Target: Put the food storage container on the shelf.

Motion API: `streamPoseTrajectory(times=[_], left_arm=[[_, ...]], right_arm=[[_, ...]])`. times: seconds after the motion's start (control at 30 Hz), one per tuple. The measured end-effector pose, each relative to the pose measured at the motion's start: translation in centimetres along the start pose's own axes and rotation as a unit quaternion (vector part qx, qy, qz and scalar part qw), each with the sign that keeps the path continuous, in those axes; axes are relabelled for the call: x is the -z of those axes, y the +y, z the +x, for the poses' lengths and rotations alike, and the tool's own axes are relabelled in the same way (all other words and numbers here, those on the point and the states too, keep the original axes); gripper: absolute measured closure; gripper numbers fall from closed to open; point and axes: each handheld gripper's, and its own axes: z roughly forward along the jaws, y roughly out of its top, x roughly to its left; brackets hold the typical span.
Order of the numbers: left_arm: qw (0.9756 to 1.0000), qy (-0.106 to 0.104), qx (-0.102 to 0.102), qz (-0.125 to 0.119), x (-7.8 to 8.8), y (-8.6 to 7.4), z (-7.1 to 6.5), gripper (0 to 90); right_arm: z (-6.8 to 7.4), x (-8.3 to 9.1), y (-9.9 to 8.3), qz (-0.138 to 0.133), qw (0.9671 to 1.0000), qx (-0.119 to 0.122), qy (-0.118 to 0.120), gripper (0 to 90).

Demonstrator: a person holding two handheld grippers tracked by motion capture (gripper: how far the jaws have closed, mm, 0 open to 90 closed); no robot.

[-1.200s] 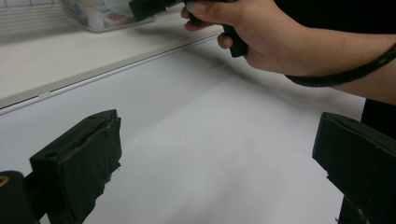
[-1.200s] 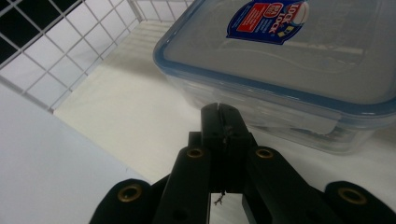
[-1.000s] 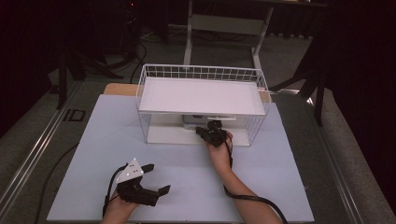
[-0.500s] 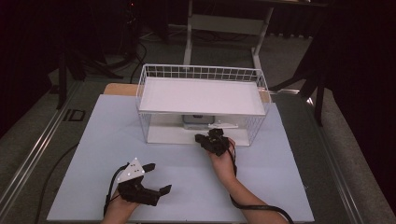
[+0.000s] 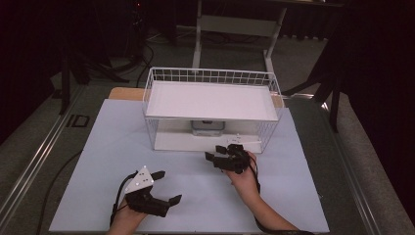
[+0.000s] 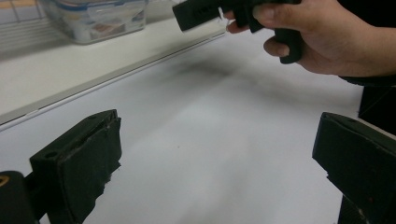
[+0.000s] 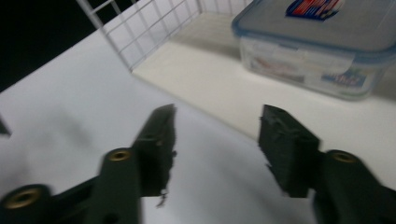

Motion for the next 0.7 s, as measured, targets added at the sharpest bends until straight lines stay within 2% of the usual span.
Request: streamPoseTrajectory(times=[0.03,0.13,0.2,0.3,0.37,0.43,0.57,0.7], left_arm=[[1.0000,0.000,-0.001,0.002,0.0,0.0,0.0,2.3],[1.0000,-0.002,-0.001,0.003,-0.1,0.0,-0.2,2.3],[1.0000,-0.004,0.001,-0.001,-0.1,0.0,-0.3,2.3],[1.0000,-0.004,-0.004,-0.002,0.0,0.0,-0.4,2.3],[1.0000,-0.002,-0.008,0.001,-0.1,0.0,-0.4,2.3],[1.0000,-0.003,-0.008,0.003,-0.1,0.0,-0.5,2.3],[0.9999,-0.006,-0.010,0.001,-0.1,0.0,-0.6,2.3],[0.9999,-0.008,-0.012,-0.001,0.0,0.1,-0.6,2.3]], right_arm=[[0.1,0.5,-0.4,0.008,0.9999,0.009,0.009,28.4],[0.1,1.2,-0.8,0.011,0.9994,0.009,0.032,19.4],[0.4,1.8,-1.3,0.018,0.9990,0.026,0.031,18.2],[0.5,2.8,-1.8,0.013,0.9991,0.025,0.033,18.3],[0.9,3.7,-2.0,0.013,0.9985,0.045,0.028,18.3],[1.1,4.3,-2.3,0.008,0.9981,0.054,0.027,18.2],[1.5,5.9,-2.8,0.004,0.9979,0.052,0.038,18.1],[1.9,6.9,-3.3,0.006,0.9972,0.059,0.046,19.4]])
